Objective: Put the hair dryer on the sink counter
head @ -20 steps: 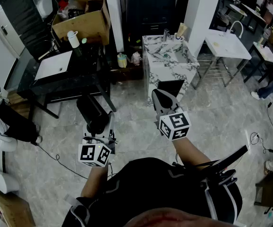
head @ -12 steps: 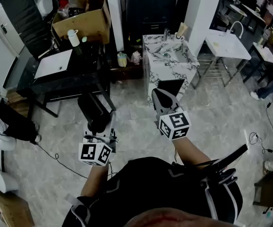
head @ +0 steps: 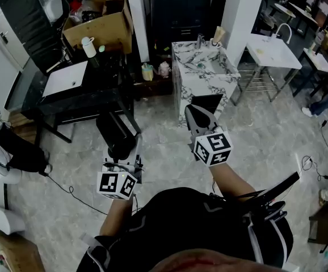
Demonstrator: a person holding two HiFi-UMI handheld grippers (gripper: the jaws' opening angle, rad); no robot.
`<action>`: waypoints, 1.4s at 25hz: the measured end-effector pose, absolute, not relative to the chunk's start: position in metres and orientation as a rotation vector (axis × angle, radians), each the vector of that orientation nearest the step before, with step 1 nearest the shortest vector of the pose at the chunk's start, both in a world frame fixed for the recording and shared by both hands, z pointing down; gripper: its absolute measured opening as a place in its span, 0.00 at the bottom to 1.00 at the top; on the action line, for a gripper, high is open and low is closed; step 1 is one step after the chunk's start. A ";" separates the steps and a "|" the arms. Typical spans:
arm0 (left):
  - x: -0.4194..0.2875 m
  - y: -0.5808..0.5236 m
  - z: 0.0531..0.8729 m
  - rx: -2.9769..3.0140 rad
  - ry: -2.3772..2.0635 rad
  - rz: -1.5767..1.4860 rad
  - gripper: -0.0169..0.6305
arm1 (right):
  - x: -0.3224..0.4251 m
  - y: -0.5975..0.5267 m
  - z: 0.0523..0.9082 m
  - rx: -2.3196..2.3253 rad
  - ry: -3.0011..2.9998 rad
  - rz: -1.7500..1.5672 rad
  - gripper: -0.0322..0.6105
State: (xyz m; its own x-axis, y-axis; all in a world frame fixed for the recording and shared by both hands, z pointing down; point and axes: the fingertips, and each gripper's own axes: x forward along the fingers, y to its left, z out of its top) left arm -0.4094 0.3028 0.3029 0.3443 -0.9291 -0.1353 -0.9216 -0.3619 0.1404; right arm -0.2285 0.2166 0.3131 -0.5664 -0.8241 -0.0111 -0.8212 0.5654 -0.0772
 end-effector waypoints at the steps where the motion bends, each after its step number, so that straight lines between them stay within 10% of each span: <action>1: -0.410 0.303 0.303 2.547 -1.747 -0.300 0.47 | -0.230 0.217 0.313 -1.440 2.739 -0.099 0.09; 35: -0.382 0.273 0.312 2.556 -1.689 -0.335 0.47 | -0.206 0.193 0.318 -1.424 2.755 -0.057 0.09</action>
